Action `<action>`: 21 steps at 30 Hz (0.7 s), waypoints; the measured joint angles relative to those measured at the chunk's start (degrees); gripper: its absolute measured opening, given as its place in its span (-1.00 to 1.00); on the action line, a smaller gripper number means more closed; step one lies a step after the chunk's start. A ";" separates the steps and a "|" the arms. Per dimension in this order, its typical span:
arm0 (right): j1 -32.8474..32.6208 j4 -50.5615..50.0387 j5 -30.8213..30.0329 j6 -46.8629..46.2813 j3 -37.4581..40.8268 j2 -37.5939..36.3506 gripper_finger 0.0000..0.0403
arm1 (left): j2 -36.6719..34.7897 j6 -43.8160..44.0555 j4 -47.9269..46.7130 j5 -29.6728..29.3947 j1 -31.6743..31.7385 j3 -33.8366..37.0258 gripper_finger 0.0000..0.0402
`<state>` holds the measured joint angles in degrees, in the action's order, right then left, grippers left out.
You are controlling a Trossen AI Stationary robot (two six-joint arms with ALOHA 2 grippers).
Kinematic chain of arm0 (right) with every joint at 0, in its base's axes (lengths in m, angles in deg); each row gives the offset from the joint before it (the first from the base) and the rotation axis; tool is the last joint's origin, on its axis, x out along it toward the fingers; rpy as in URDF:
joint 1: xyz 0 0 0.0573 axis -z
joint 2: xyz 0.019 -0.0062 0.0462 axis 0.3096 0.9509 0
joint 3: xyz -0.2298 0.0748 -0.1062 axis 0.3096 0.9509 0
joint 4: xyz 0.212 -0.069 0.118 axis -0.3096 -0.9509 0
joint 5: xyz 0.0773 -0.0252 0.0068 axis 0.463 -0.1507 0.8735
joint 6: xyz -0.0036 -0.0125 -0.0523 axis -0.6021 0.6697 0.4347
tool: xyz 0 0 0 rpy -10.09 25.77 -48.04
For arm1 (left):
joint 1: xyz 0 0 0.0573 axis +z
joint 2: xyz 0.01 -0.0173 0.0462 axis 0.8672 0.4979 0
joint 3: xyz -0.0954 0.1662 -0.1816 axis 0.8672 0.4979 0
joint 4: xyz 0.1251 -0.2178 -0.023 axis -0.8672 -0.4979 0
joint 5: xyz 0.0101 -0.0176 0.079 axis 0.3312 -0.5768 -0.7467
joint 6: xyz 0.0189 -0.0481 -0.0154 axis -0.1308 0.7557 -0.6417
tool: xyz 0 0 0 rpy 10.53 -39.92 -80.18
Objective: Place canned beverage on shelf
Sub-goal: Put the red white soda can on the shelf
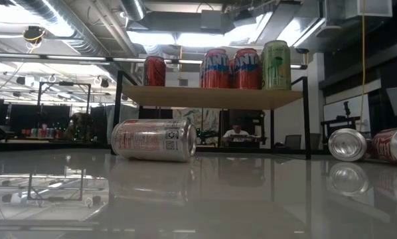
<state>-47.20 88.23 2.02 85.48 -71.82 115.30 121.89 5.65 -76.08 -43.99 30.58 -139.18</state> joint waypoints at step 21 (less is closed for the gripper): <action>1.07 -0.23 0.63 0.03 0.00 0.07 0.51 | 0.04 0.15 4.07 5.17 1.01 0.00 0.80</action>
<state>-46.13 88.00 2.65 85.52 -71.82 115.37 121.94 5.80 -72.01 -38.82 31.58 -139.18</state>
